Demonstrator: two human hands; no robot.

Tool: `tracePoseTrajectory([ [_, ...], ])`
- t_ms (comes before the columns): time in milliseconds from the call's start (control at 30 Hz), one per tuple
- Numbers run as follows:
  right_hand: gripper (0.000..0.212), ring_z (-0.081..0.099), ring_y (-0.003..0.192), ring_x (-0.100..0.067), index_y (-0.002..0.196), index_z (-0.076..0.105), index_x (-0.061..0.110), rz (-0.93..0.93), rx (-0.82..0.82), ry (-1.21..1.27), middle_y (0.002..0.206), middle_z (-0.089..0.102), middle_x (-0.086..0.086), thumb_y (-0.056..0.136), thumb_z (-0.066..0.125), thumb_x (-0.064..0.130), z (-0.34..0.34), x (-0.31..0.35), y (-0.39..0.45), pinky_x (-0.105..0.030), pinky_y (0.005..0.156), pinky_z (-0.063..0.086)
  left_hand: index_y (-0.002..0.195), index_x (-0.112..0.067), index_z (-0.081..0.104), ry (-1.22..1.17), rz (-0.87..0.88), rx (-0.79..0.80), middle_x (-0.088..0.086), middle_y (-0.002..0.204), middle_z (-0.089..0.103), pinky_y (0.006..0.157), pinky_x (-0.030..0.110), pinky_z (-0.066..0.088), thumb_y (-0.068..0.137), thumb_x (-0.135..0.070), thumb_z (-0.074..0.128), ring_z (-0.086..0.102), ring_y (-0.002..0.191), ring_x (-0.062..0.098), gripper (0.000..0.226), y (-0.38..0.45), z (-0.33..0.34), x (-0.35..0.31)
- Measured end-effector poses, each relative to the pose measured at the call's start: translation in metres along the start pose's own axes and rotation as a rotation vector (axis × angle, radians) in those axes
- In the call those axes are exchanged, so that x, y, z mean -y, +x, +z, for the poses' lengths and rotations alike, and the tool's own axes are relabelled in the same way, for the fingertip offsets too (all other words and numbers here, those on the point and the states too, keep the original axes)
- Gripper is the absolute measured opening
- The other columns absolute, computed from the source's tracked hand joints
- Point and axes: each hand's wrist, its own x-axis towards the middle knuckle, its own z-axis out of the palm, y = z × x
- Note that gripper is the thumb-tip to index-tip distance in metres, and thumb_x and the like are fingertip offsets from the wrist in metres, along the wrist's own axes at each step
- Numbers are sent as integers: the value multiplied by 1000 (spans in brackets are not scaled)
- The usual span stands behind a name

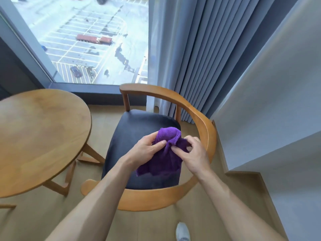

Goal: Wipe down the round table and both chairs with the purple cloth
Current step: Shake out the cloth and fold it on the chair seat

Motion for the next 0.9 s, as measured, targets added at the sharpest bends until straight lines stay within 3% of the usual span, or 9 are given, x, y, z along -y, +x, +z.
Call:
tracePoseTrajectory([
  [100, 25, 63, 86, -9, 83, 63, 25, -108, 125, -72, 89, 66, 7, 83, 73, 48, -18, 33, 26, -26, 78, 53, 122, -41, 66, 59, 32, -14, -6, 114, 74, 89, 30, 57, 97, -33, 57, 70, 107, 15, 27, 8, -23, -35],
  [200, 21, 67, 95, -10, 96, 63, 30, -89, 271, -4, 97, 68, 8, 83, 77, 38, -29, 57, 50, -35, 86, 59, 121, -38, 67, 126, 105, -86, -3, 113, 74, 92, 37, 57, 95, -18, 61, 70, 107, 19, 34, 16, -39, -59],
  [333, 71, 64, 118, -19, 136, 48, 32, 12, 590, 423, 127, 65, 3, 75, 84, 36, -38, 91, 86, -39, 99, 54, 127, -33, 61, 409, 183, -180, -14, 110, 68, 82, 20, 50, 93, -22, 67, 64, 100, 3, 36, 31, -62, -89],
  [433, 53, 69, 106, -14, 124, 62, 30, -73, 522, 263, 111, 73, 6, 76, 85, 32, -34, 111, 115, -32, 90, 58, 120, -26, 63, 543, 222, -253, -18, 100, 64, 74, 8, 44, 89, -24, 73, 59, 93, -6, 33, 41, -74, -111],
  [500, 26, 72, 95, -11, 106, 71, 30, -105, 424, 234, 98, 76, 8, 82, 80, 26, -30, 118, 131, -25, 78, 59, 112, -23, 62, 567, 211, -280, -16, 94, 62, 69, 8, 44, 84, -25, 78, 57, 86, -4, 32, 47, -80, -120],
  [567, 15, 72, 91, -8, 100, 75, 31, -152, 416, 230, 94, 77, 9, 88, 74, 21, -29, 123, 143, -24, 77, 58, 106, -27, 59, 565, 195, -314, -12, 91, 61, 65, 9, 42, 77, -26, 83, 56, 80, -2, 38, 52, -90, -123],
  [733, 20, 72, 89, -7, 97, 80, 33, -264, 373, 129, 92, 77, 10, 92, 69, 17, -36, 134, 164, -33, 83, 57, 112, -45, 55, 521, 77, -372, -9, 94, 56, 75, 24, 52, 65, -38, 82, 57, 82, 6, 54, 53, -118, -124],
  [800, 28, 71, 88, -8, 91, 80, 34, -298, 334, 183, 92, 74, 7, 92, 67, 10, -41, 142, 172, -28, 77, 55, 129, -49, 50, 512, 38, -354, -7, 104, 57, 82, 25, 52, 67, -40, 81, 60, 91, 11, 69, 52, -129, -125],
  [900, 39, 72, 84, -11, 95, 79, 25, -255, 438, 384, 91, 76, 1, 91, 53, -3, -45, 158, 179, -18, 67, 53, 146, -52, 35, 428, -60, -290, -8, 126, 51, 86, 23, 50, 77, -40, 79, 60, 98, 13, 82, 52, -141, -130],
])
